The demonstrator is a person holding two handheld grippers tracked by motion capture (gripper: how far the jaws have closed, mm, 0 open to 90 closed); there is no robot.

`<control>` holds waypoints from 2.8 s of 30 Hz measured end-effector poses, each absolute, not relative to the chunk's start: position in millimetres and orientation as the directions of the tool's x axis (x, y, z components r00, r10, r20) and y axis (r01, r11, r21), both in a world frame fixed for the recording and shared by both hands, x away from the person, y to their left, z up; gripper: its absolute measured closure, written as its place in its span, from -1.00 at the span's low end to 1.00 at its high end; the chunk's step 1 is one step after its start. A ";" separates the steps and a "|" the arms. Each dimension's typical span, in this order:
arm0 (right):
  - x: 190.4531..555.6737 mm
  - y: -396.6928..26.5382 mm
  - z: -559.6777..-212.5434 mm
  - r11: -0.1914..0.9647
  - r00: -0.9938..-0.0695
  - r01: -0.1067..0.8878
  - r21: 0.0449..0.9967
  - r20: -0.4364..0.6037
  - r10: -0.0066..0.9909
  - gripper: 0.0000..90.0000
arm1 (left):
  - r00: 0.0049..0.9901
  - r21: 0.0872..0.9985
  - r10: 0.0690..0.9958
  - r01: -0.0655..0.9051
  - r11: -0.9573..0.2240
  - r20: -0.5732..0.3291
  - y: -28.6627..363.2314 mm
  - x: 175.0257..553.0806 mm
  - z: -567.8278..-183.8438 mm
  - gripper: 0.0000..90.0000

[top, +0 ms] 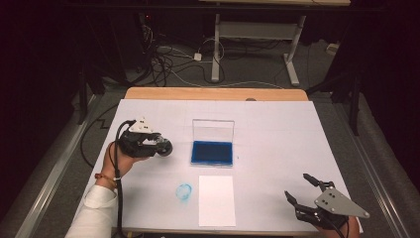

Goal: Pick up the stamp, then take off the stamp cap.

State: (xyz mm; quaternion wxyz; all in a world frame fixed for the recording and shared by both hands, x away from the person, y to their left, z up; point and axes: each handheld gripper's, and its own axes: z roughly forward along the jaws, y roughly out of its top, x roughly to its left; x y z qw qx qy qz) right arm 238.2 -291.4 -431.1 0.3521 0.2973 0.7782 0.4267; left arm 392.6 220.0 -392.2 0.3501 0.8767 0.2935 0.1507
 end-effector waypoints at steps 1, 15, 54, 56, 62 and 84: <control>239.3 -291.1 -431.2 0.460 -0.579 0.163 0.873 -0.293 0.761 -0.45 | 0.785 0.707 0.617 0.404 -0.581 0.059 219.6 391.0 -392.1 0.22; 242.8 -286.2 -431.2 0.451 -0.588 0.144 0.881 -0.290 0.755 -0.61 | 0.818 0.737 0.572 0.350 -0.579 0.060 213.5 367.3 -388.7 0.22; 271.8 -234.0 -430.1 0.497 -0.759 0.089 0.863 -0.264 0.595 -0.66 | 0.924 0.814 0.382 0.200 -0.545 0.028 152.6 325.7 -372.0 0.22; 274.9 -222.1 -430.1 0.492 -0.782 0.082 0.867 -0.250 0.571 -0.66 | 0.934 0.803 0.357 0.188 -0.565 0.032 145.7 324.3 -372.4 0.22; 286.8 -174.0 -429.2 0.512 -0.836 0.033 0.858 -0.257 0.485 -0.65 | 0.945 0.815 0.328 0.187 -0.549 0.004 133.2 327.4 -372.9 0.22; 302.5 -115.4 -435.5 0.506 -0.901 0.013 0.863 -0.209 0.380 -0.39 | 0.961 0.820 0.275 0.166 -0.548 -0.010 111.9 322.0 -378.9 0.21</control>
